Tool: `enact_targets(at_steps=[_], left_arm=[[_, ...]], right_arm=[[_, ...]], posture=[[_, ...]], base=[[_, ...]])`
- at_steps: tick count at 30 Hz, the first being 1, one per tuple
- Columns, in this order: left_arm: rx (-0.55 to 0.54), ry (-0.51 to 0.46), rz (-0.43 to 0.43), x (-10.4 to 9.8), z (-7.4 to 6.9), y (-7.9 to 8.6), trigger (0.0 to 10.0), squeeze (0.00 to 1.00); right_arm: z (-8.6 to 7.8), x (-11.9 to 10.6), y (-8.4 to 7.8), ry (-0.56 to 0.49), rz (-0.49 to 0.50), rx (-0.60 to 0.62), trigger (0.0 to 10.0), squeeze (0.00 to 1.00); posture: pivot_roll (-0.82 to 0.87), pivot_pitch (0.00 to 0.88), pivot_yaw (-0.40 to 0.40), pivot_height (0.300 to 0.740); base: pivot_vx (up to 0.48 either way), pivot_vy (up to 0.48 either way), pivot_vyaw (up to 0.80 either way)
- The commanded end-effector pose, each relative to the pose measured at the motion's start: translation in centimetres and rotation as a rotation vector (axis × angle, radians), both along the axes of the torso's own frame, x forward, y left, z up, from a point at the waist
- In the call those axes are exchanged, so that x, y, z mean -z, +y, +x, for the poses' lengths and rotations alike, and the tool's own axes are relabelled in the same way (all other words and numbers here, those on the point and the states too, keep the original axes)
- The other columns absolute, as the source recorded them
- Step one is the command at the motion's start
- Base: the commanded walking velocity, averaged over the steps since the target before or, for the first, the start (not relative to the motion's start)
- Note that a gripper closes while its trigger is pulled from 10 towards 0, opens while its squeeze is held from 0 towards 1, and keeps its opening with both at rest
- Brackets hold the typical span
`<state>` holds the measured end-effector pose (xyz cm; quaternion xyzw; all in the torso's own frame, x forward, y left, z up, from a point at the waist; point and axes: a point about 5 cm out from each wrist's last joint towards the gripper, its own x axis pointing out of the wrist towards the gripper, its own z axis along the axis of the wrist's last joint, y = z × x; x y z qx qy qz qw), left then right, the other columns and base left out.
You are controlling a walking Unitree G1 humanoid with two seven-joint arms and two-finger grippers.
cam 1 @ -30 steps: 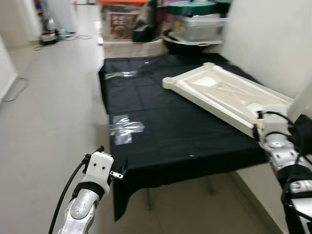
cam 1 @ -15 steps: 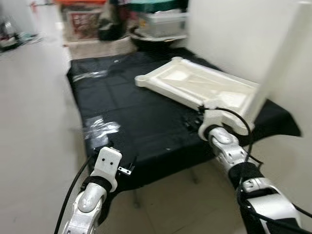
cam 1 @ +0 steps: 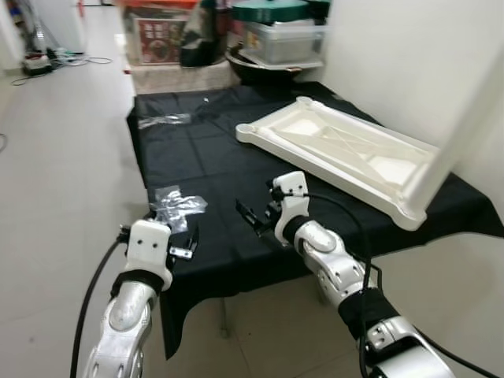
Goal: Building children table
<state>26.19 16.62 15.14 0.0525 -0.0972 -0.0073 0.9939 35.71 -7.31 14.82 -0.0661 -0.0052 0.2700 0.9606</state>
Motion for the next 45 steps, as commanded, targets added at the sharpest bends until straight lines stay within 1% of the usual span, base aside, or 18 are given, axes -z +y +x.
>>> enact_targets(at_steps=[1, 3, 6, 8, 10, 11, 15, 19, 20, 23, 24, 26, 30, 35, 36, 39, 45], left_arm=[[0.006, -0.034, -0.021, -0.6, 0.1, -0.3, 10.0, 0.0], [0.016, -0.043, -0.022, -0.9, 0.3, -0.5, 10.0, 0.0], [0.017, -0.044, -0.022, -0.9, 0.3, -0.6, 10.0, 0.0], [0.025, -0.047, -0.026, -1.1, 0.4, -0.9, 10.0, 0.0], [0.025, -0.047, -0.026, -1.1, 0.4, -0.9, 10.0, 0.0], [0.028, -0.044, -0.029, -1.1, 0.4, -1.0, 10.0, 0.0], [0.029, -0.04, -0.027, -1.0, 0.4, -1.2, 10.0, 0.0], [0.019, -0.036, -0.02, -0.9, 0.4, -1.3, 10.0, 0.0], [0.02, -0.026, -0.009, -0.8, 0.4, -1.5, 10.0, 0.0], [0.02, -0.026, -0.009, -0.8, 0.4, -1.5, 10.0, 0.0], [0.021, -0.015, 0.019, -0.5, 0.5, -1.7, 10.0, 0.0], [0.025, -0.01, 0.034, -0.4, 0.6, -1.7, 10.0, 0.0], [0.027, -0.006, 0.032, -0.4, 0.6, -1.8, 10.0, 0.0], [0.03, -0.004, 0.025, -0.3, 0.8, -2.0, 10.0, 0.0], [0.029, -0.006, 0.013, -0.4, 0.7, -2.1, 10.0, 0.0], [0.028, -0.006, 0.012, -0.3, 0.7, -2.1, 10.0, 0.0], [0.016, -0.013, -0.009, -0.3, 0.7, -1.9, 10.0, 0.0]], right_arm=[[0.3, -0.3, -0.8, -0.005, 0.013, 0.034, 10.0, 0.0], [0.3, -0.3, -0.9, -0.05, -0.037, 0.038, 10.0, 0.0], [0.3, -0.3, -0.9, -0.068, -0.056, 0.031, 10.0, 0.0], [0.4, -0.3, -0.9, -0.028, -0.003, 0.059, 10.0, 0.0], [0.4, -0.3, -0.9, -0.028, -0.003, 0.059, 10.0, 0.0], [0.3, -0.4, -0.9, -0.011, 0.02, 0.071, 10.0, 0.0], [0.1, -0.1, -0.9, -0.011, -0.016, 0.083, 10.0, 0.0], [0.2, 0.0, -0.9, 0.006, 0.014, 0.098, 10.0, 0.0], [0.4, 0.2, -1.0, 0.019, 0.002, 0.11, 10.0, 0.0], [0.4, 0.2, -1.0, 0.019, 0.002, 0.11, 10.0, 0.0], [0.4, 0.3, -0.9, 0.016, -0.018, 0.113, 10.0, 0.0], [0.3, 0.3, -0.8, 0.02, -0.018, 0.11, 10.0, 0.0], [0.3, 0.4, -0.8, 0.02, -0.025, 0.109, 10.0, 0.0], [0.2, 0.5, -1.0, 0.019, -0.038, 0.115, 10.0, 0.0], [0.3, 0.7, -1.2, 0.043, -0.02, 0.127, 10.0, 0.0], [0.4, 0.7, -1.4, 0.042, -0.038, 0.139, 10.0, 0.0], [0.6, 1.2, -1.8, 0.059, -0.064, 0.177, 10.0, 0.0]], posture=[[0.03, 0.0, -0.055, 0.74], [0.03, 0.0, -0.056, 0.74], [0.03, 0.0, -0.056, 0.74], [0.04, 0.0, -0.05, 0.74], [0.04, 0.0, -0.05, 0.74], [0.03, 0.0, -0.048, 0.74], [0.04, 0.0, -0.058, 0.74], [0.04, 0.0, -0.063, 0.74], [0.05, 0.0, -0.066, 0.74], [0.05, 0.0, -0.066, 0.74], [0.04, 0.0, -0.061, 0.74], [0.04, 0.0, -0.061, 0.74], [0.04, 0.0, -0.061, 0.74], [0.04, 0.0, -0.063, 0.74], [0.04, 0.0, -0.064, 0.74], [0.04, 0.0, -0.065, 0.74], [0.04, 0.0, -0.064, 0.74]], base=[[0.48, 0.0, 0.0], [0.48, 0.0, 0.8], [0.48, 0.0, 0.8], [0.48, 0.0, 0.0], [0.48, 0.0, 0.0], [0.48, 0.0, 0.0], [0.48, 0.0, 0.2], [0.442, 0.0, 0.8], [0.0, 0.0, 0.0], [0.0, 0.0, 0.0], [0.0, -0.472, 0.44], [0.0, -0.472, 0.44], [0.0, -0.472, 0.22], [0.0, -0.472, 0.67], [0.0, -0.461, 0.0], [0.0, -0.459, 0.0], [0.0, 0.0, 0.0]])
